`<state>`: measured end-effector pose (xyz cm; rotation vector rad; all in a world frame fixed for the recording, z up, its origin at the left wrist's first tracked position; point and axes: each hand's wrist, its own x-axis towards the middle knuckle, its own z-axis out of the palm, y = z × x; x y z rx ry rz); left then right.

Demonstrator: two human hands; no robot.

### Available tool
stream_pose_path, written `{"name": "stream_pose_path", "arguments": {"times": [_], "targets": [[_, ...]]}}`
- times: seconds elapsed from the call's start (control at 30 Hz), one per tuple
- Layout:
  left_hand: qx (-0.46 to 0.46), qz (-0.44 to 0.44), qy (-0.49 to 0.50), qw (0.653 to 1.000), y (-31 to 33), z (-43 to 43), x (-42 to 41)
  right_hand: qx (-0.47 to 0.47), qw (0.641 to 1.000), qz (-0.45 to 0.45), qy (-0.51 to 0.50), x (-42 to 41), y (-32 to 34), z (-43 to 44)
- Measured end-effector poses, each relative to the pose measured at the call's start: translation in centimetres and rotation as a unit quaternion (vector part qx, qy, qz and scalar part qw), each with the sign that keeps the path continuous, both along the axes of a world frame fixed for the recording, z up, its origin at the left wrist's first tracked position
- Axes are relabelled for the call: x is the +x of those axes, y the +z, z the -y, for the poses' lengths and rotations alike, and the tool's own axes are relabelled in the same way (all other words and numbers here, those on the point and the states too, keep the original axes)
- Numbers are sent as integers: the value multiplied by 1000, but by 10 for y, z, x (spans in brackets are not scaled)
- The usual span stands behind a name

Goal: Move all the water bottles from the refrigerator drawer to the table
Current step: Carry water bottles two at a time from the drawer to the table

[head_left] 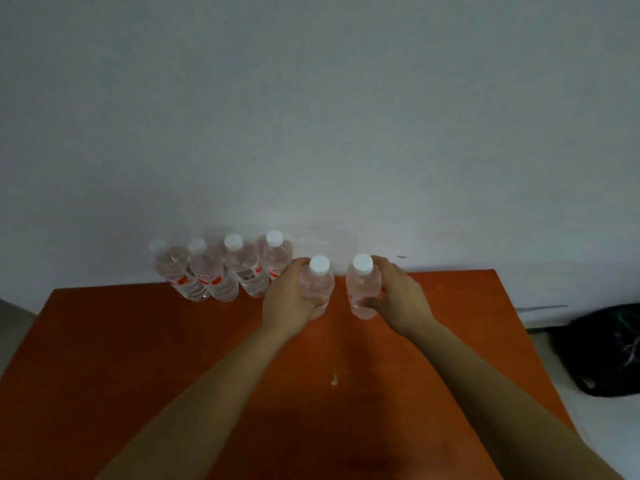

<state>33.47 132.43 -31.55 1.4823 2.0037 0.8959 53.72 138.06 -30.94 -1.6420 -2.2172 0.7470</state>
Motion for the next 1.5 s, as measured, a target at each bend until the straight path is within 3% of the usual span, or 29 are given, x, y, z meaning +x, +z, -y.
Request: {"name": "stream_pose_path", "arguments": {"times": [0.3,0.6,0.87,1.03,1.13,1.2,1.4,1.5], "targets": [[3,17,-13,1000,-31,-80,-24,-45,998,-39,-22,-49,-25,-65],[1,-44,-28,999,-41,-92,-33,-59,993,-93,-37,-69,-45,-77],[3,-22,-46,999,8,-74,-38,-36,992,-118,-36,-66,-7,-70],[28,-118,-76,990,63,-34,-49,56,995,-70,-34,-39,41,-38],[53,-223,-90,969,71,-8,-44,94,994,0,-52,-10,44,-2],[53,-249,-104,961,64,1,-33,103,991,55,-59,15,36,22],[-12,-255,-227,940,30,28,72,113,973,130,-154,129,11,115],[6,-289,-290,912,39,52,140,128,952,173,-219,192,30,165]]}}
